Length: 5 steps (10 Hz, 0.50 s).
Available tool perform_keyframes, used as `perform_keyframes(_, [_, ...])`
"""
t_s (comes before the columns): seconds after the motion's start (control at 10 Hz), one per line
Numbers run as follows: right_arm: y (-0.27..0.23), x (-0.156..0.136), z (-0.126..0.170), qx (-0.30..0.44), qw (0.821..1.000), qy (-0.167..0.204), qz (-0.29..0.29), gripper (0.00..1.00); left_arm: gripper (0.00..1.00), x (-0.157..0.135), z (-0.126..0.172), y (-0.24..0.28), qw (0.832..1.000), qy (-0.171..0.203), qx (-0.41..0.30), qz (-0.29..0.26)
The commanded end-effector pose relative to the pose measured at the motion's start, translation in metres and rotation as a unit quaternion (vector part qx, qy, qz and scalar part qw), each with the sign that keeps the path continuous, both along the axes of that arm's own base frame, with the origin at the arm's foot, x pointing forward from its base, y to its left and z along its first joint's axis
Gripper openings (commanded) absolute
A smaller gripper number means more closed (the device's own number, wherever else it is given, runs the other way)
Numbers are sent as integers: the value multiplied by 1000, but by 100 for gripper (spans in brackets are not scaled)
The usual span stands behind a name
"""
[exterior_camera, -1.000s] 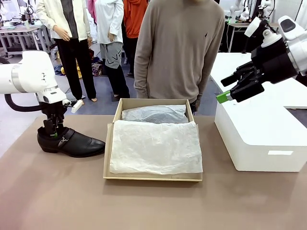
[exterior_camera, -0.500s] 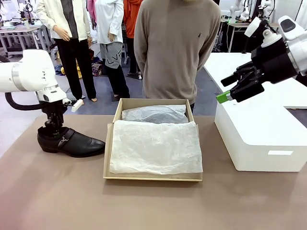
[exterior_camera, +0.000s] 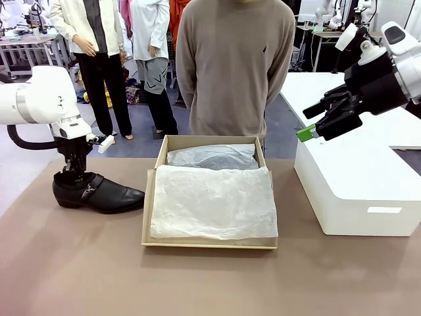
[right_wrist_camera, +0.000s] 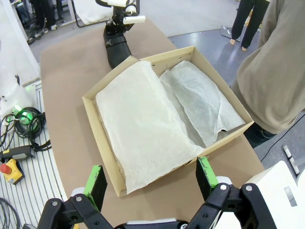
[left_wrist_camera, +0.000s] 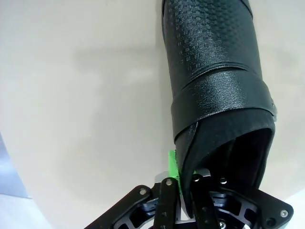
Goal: Pack the shoes into the box.
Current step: Place the other shoe of the Shoes into the Shoes Box.
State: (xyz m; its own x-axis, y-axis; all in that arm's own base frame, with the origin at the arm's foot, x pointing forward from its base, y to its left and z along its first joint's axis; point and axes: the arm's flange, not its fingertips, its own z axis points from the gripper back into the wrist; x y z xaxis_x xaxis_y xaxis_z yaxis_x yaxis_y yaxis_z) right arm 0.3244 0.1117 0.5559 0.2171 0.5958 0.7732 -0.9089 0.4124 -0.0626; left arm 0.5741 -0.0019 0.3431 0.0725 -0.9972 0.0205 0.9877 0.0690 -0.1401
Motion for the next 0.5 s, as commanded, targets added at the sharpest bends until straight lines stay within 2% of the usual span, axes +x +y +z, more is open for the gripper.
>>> perform_keyframes(0.0, [0,4,-1,8,1000,-7,12,100,0,-1,3,3,1000,-11,8,-8])
perform_keyframes(0.3, [0,4,-1,8,1000,-7,12,100,0,-2,14,2,1000,-21,15,-12])
perform_keyframes(0.4, [0,4,-1,8,1000,-7,12,100,0,0,27,6,1000,-19,2,10])
